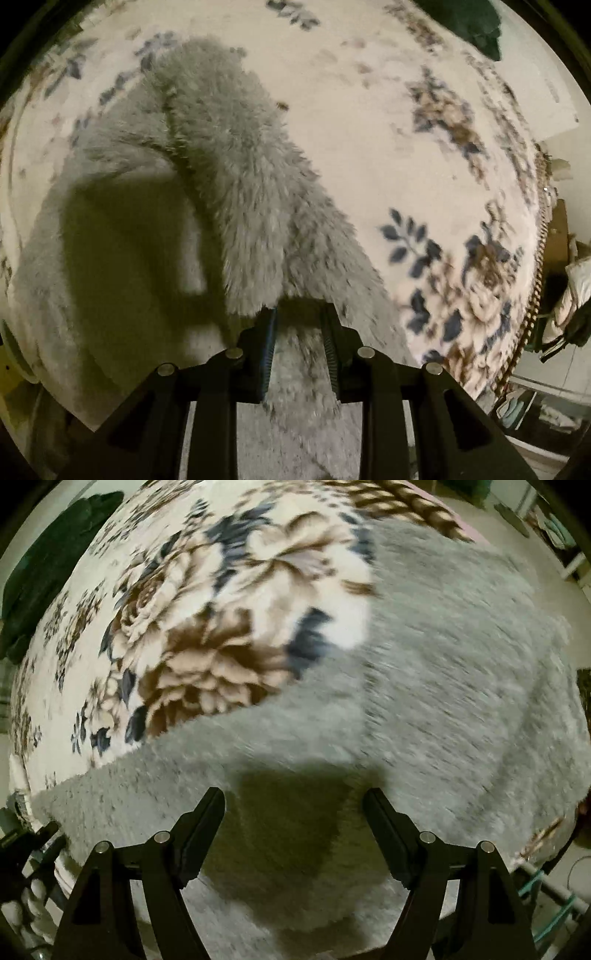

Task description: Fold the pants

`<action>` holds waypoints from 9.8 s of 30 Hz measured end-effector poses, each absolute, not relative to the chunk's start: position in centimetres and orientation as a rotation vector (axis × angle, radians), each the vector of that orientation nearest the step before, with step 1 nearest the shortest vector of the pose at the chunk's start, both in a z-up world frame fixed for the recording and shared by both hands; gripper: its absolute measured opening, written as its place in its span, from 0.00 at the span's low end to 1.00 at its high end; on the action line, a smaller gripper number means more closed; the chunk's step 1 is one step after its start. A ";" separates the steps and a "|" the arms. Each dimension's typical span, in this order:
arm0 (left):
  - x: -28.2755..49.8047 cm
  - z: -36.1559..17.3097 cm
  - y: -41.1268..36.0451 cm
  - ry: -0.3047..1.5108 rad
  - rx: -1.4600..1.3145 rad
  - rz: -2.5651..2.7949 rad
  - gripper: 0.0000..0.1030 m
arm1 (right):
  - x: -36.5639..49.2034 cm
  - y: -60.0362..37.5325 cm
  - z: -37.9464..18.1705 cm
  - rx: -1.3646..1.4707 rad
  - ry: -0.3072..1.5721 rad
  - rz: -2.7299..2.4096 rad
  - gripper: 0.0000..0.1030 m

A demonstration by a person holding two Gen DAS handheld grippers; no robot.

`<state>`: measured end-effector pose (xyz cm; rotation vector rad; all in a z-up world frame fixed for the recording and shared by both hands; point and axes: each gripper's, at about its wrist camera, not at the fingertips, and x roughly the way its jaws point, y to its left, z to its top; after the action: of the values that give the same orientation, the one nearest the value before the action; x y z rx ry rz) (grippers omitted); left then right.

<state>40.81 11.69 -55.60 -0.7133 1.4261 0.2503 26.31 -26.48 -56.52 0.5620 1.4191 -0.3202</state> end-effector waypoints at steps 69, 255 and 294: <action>24.9 -48.4 4.8 1.261 -0.214 0.352 0.77 | 21.1 -30.3 -53.8 0.492 1.432 -0.312 0.86; 36.9 -56.4 12.9 1.478 -0.171 0.279 0.83 | 39.9 -8.7 -59.6 0.426 1.731 0.359 0.47; 30.6 -58.2 -24.8 1.537 0.025 -0.210 0.83 | 11.0 -59.2 -54.0 0.868 1.351 -0.567 0.67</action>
<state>30.58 -24.83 -58.18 0.0250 1.5372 -0.2102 10.97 -59.23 -54.03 0.8683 1.3514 -0.5673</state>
